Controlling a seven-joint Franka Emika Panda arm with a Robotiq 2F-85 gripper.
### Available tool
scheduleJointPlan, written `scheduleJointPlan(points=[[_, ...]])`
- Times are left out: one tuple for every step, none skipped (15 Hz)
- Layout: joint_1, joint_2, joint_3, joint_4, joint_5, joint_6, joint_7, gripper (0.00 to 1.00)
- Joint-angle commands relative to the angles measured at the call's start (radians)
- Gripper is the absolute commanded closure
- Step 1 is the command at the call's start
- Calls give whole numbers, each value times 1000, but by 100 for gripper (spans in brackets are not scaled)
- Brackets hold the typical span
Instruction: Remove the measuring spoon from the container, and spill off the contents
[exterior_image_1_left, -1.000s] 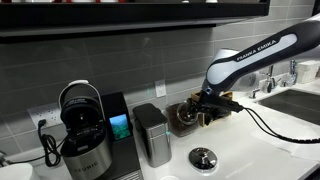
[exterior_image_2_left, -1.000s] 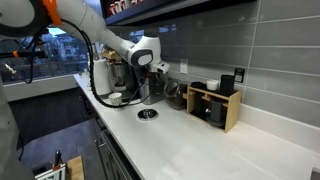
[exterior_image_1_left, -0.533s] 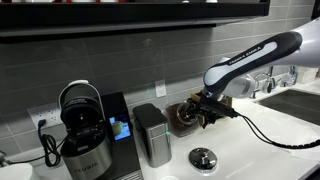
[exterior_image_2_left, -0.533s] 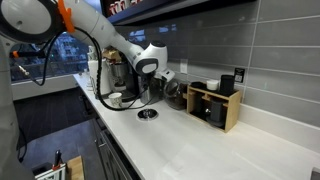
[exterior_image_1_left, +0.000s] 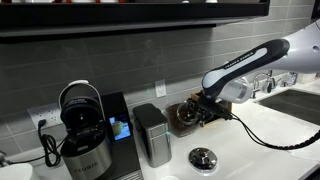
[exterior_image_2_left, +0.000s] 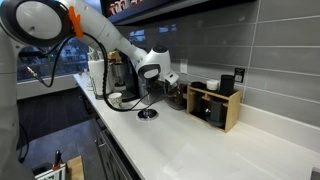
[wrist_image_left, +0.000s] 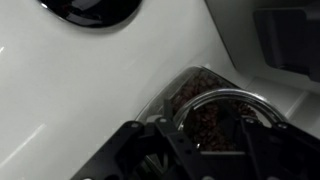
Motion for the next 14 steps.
scheduleJointPlan(points=[[-5, 19, 4, 14, 33, 28, 11, 43], [-6, 20, 4, 16, 36, 31, 11, 40], [-6, 20, 3, 17, 38, 35, 12, 47], [-7, 19, 3, 17, 40, 36, 12, 57], [-8, 19, 3, 18, 42, 37, 13, 66], [-9, 18, 3, 18, 44, 35, 13, 70], [-11, 18, 3, 18, 48, 35, 12, 79], [-11, 18, 2, 18, 46, 33, 16, 84], [-12, 18, 0, 18, 44, 31, 19, 89], [-13, 18, 0, 18, 44, 29, 20, 94], [-13, 19, -1, 18, 42, 27, 22, 99], [-14, 19, -1, 21, 43, 30, 24, 100], [-14, 20, -1, 26, 43, 29, 24, 100], [-14, 21, 1, 28, 44, 29, 23, 100]])
